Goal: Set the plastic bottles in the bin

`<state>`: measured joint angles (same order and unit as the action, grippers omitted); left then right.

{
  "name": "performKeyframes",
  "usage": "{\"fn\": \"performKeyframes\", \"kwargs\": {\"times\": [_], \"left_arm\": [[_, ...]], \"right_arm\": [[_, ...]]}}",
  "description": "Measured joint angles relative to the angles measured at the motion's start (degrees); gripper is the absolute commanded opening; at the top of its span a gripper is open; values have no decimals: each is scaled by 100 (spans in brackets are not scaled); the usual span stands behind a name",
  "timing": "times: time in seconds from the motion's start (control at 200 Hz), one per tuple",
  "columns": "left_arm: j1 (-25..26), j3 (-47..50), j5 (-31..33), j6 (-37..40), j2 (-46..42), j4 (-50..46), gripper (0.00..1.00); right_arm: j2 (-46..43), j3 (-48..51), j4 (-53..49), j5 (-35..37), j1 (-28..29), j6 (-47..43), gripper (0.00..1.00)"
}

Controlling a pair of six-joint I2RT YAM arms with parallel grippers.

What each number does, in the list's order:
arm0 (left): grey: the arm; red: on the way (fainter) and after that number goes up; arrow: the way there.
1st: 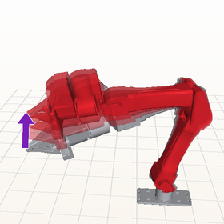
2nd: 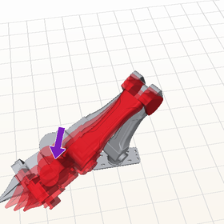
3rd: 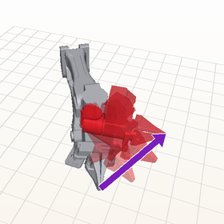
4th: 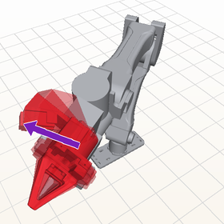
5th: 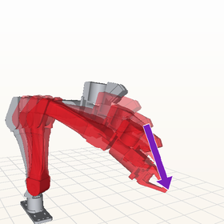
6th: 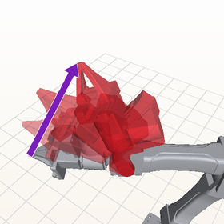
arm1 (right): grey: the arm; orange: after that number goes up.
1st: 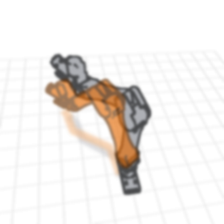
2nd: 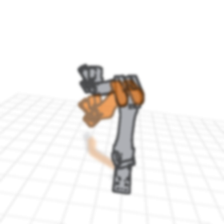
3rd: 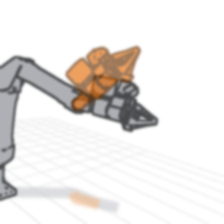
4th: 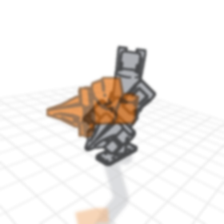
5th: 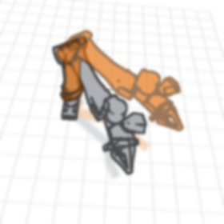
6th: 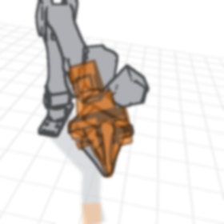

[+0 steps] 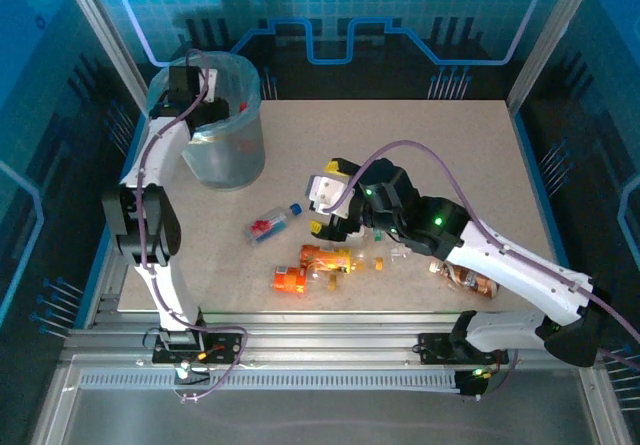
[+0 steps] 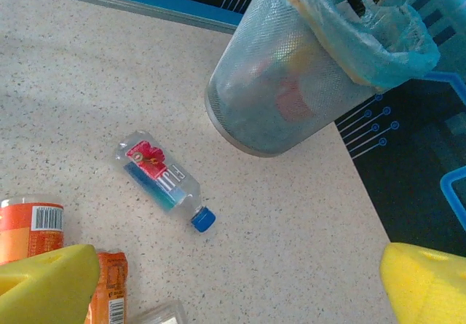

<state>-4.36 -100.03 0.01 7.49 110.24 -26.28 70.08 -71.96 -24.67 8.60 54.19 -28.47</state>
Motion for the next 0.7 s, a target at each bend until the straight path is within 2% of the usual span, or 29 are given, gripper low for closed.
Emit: {"fn": "performKeyframes", "kwargs": {"times": [0.04, 0.15, 0.185, 0.28, 0.32, 0.45, 0.575, 0.7], "left_arm": [[-37, 24, -46, -4, 17, -2, 0], [-90, 24, -157, -28, 20, -2, 13], [-98, 24, -184, -50, 20, 0, 24], [-125, 9, -251, -125, 20, -31, 67], [-136, -17, -286, -160, 20, -66, 75], [-151, -310, -354, -291, -22, -219, 90], [-149, -378, -444, -409, -472, -216, 91], [-149, -380, -560, -483, -1233, -133, 90]], "right_arm": [[0, 0, -15, 2, -2, 0, 100], [0, 0, -42, 2, -11, 11, 100], [0, 0, -59, 4, -15, 22, 100], [0, 0, -103, 9, -22, 50, 100], [0, 0, -122, 13, -22, 66, 100], [0, -2, -153, 46, -22, 107, 100], [-31, -2, -131, 197, -31, 317, 100], [-170, -98, -170, 251, -330, 1021, 100]]}}
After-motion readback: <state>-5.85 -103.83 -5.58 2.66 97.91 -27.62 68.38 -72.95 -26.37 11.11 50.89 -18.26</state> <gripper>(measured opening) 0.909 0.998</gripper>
